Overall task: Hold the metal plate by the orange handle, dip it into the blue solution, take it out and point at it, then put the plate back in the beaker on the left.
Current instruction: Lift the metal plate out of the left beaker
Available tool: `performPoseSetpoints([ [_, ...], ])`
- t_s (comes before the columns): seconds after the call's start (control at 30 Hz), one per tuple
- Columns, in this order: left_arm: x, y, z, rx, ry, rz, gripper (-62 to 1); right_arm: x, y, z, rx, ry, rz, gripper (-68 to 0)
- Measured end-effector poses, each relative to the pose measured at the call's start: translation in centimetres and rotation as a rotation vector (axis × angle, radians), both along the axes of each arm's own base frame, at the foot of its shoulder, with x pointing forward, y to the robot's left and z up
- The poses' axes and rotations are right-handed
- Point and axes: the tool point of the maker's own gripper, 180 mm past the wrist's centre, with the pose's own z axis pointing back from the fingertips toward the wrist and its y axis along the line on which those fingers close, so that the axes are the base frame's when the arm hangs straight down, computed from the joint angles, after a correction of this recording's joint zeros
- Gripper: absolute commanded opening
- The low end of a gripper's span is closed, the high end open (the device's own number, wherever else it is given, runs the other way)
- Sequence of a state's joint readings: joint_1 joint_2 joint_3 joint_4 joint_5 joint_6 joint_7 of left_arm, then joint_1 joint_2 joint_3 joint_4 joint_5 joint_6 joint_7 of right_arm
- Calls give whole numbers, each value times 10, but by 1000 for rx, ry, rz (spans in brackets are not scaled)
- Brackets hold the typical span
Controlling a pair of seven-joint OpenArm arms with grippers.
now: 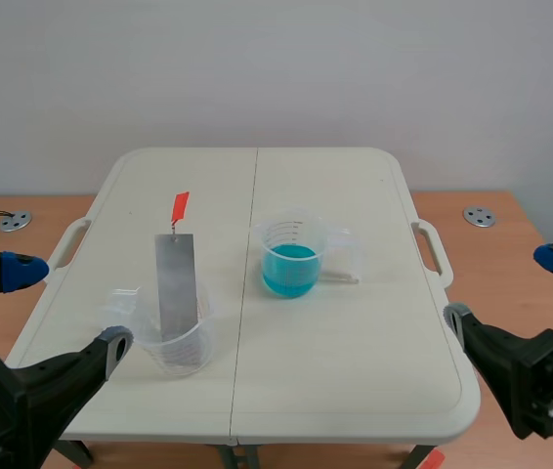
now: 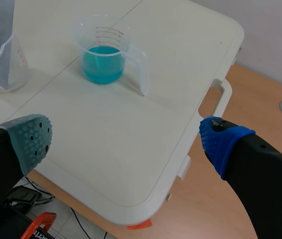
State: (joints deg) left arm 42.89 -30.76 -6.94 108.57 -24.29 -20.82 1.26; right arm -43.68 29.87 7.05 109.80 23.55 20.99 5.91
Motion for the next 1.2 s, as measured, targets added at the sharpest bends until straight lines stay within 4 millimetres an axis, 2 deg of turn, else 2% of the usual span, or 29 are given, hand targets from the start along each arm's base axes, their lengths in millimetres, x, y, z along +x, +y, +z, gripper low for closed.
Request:
performPoseSetpoints([
  [0.9,0,0,1,-2,-4,0,14,1,0,-1,-28,-7,9,-67],
  [1.1,0,0,1,-2,-3,0,14,15,1,12,-27,-60,13,-67],
  [1.2,0,0,1,-2,-3,0,14,24,8,11,-21,-64,28,-67],
])
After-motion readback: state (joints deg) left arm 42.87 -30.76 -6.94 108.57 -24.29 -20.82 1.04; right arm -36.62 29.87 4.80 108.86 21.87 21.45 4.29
